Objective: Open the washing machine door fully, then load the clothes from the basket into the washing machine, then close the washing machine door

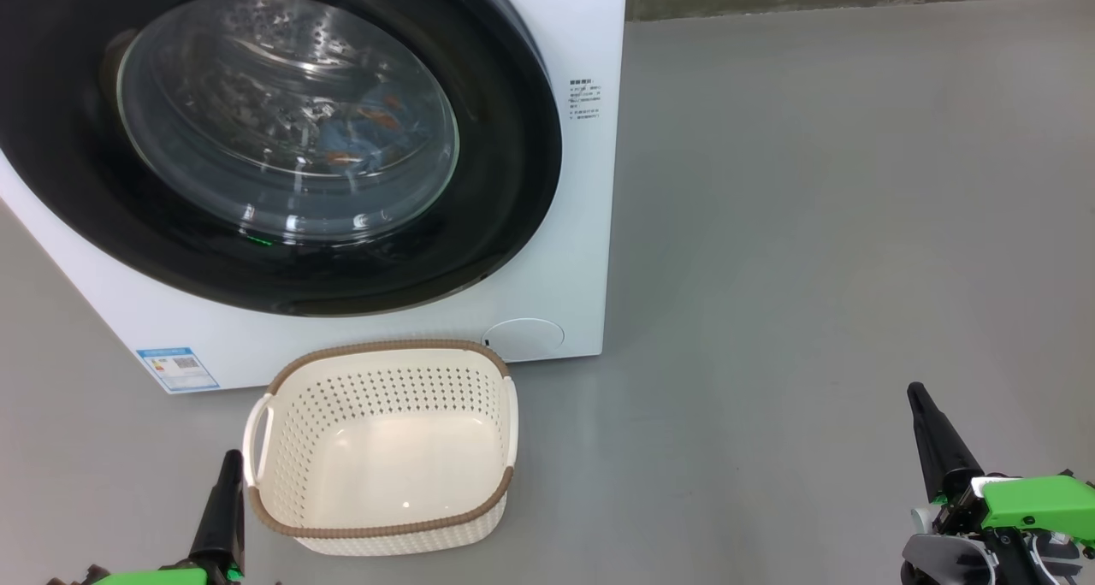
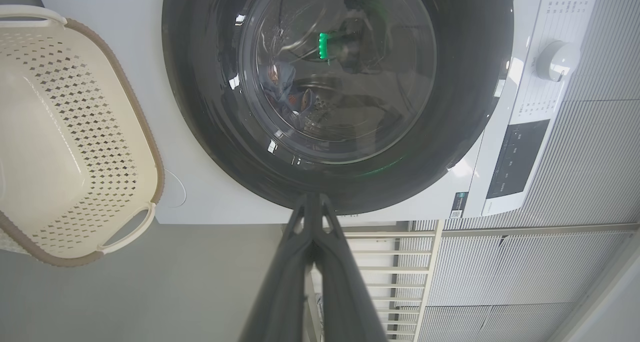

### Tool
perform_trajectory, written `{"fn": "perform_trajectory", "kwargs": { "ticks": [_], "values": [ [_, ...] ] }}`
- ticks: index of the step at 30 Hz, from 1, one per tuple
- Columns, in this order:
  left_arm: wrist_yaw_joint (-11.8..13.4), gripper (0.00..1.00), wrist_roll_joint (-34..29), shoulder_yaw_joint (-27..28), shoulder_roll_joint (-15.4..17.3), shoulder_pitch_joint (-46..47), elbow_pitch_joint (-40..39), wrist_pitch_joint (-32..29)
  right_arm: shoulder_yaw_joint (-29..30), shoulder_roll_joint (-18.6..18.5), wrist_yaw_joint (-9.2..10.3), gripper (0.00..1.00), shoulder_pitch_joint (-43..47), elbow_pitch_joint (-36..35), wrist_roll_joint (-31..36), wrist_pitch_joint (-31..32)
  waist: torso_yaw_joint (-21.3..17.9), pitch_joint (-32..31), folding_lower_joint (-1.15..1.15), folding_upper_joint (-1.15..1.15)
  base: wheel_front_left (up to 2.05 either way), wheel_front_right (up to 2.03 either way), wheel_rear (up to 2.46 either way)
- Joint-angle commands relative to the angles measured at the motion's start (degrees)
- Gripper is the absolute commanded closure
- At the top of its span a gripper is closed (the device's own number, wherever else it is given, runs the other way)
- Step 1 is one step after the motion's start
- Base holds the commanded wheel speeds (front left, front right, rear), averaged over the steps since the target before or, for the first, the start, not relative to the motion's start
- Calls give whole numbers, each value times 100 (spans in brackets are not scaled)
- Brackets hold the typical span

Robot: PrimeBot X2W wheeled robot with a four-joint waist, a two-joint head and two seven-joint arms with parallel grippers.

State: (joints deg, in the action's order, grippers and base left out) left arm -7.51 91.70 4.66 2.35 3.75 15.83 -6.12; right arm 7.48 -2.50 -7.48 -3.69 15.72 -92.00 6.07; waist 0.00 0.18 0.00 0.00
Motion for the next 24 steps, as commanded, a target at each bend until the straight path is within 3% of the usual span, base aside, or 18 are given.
{"fn": "perform_trajectory", "kwargs": {
  "ticks": [1,24],
  "values": [
    [2,100,46,186,53,244,-180,-37,-103,-47,-1,100,-248,-170,-23,36,0,0,0,0,0,0,0],
    [2,100,47,186,53,244,-180,-36,-99,-44,-1,100,-249,-170,-19,39,0,0,0,0,0,0,0]
  ]
}}
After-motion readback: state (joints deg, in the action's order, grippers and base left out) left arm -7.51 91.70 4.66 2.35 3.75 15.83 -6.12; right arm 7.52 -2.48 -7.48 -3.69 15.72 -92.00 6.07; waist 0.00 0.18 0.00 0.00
